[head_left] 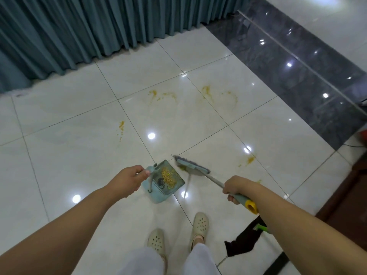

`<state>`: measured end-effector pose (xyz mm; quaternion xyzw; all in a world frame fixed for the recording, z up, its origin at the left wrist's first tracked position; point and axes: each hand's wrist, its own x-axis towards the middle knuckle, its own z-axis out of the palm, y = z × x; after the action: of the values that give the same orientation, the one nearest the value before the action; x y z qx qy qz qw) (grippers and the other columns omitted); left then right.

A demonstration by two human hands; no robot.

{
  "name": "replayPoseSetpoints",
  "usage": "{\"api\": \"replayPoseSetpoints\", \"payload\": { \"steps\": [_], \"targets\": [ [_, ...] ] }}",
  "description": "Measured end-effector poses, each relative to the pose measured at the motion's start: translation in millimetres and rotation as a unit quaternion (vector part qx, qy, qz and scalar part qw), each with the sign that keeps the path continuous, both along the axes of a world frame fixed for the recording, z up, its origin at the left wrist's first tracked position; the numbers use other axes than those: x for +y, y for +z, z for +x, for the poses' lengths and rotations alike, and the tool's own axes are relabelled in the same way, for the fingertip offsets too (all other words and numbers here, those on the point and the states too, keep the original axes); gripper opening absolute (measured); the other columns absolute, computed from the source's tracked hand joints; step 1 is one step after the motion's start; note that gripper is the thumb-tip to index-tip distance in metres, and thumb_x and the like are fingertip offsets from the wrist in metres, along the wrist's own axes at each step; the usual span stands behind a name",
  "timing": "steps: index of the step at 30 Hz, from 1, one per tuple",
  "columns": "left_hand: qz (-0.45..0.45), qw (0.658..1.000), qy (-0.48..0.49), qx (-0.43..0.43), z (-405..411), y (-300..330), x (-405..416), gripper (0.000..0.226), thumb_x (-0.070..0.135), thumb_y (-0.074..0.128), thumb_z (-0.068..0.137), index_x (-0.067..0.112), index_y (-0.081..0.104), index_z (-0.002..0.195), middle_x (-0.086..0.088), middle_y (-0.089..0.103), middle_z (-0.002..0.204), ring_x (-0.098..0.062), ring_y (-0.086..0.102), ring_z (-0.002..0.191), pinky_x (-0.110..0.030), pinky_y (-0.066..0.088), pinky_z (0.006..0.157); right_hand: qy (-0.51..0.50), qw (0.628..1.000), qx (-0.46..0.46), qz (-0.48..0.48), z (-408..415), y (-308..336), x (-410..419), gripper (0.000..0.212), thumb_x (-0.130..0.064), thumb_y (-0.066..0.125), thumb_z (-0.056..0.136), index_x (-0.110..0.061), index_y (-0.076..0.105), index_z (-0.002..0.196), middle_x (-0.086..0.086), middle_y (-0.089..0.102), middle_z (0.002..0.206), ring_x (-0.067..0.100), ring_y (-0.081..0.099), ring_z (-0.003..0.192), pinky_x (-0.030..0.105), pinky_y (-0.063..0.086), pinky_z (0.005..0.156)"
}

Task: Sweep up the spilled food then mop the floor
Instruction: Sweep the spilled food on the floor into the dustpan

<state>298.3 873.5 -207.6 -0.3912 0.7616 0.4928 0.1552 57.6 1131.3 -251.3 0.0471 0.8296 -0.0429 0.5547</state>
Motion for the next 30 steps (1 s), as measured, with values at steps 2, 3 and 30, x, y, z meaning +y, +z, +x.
{"api": "replayPoseSetpoints", "payload": {
  "steps": [2, 3, 30],
  "targets": [
    [0.0, 1.0, 0.0, -0.002, 1, -1, -1, 0.034, 0.047, 0.045, 0.095, 0.019, 0.056, 0.078, -0.005, 0.052, 0.06, -0.015, 0.041, 0.047, -0.02, 0.033, 0.039, -0.047, 0.999, 0.002, -0.02, -3, -1, 0, 0.02, -0.009, 0.053, 0.091, 0.005, 0.05, 0.105, 0.017, 0.058, 0.067, 0.018, 0.048, 0.033, 0.018, 0.042, 0.039],
    [0.0, 1.0, -0.001, -0.005, 2, -2, -1, 0.035, 0.048, 0.045, 0.095, 0.019, 0.056, 0.077, -0.004, 0.051, 0.06, -0.015, 0.041, 0.047, -0.02, 0.033, 0.039, -0.067, 0.997, 0.001, -0.028, -4, -2, -1, 0.018, -0.01, 0.052, 0.092, 0.004, 0.05, 0.103, 0.016, 0.057, 0.066, 0.018, 0.046, 0.036, 0.018, 0.042, 0.038],
    [-0.029, 1.0, -0.01, 0.003, 24, -8, -13, 0.038, 0.044, 0.043, 0.097, 0.011, 0.06, 0.087, -0.003, 0.052, 0.058, -0.016, 0.043, 0.046, -0.021, 0.036, 0.04, -0.129, 0.983, -0.104, -0.08, 71, 48, -4, 0.018, -0.014, 0.047, 0.097, -0.001, 0.043, 0.109, 0.013, 0.052, 0.072, 0.011, 0.04, 0.03, 0.015, 0.039, 0.034]
  ]
}}
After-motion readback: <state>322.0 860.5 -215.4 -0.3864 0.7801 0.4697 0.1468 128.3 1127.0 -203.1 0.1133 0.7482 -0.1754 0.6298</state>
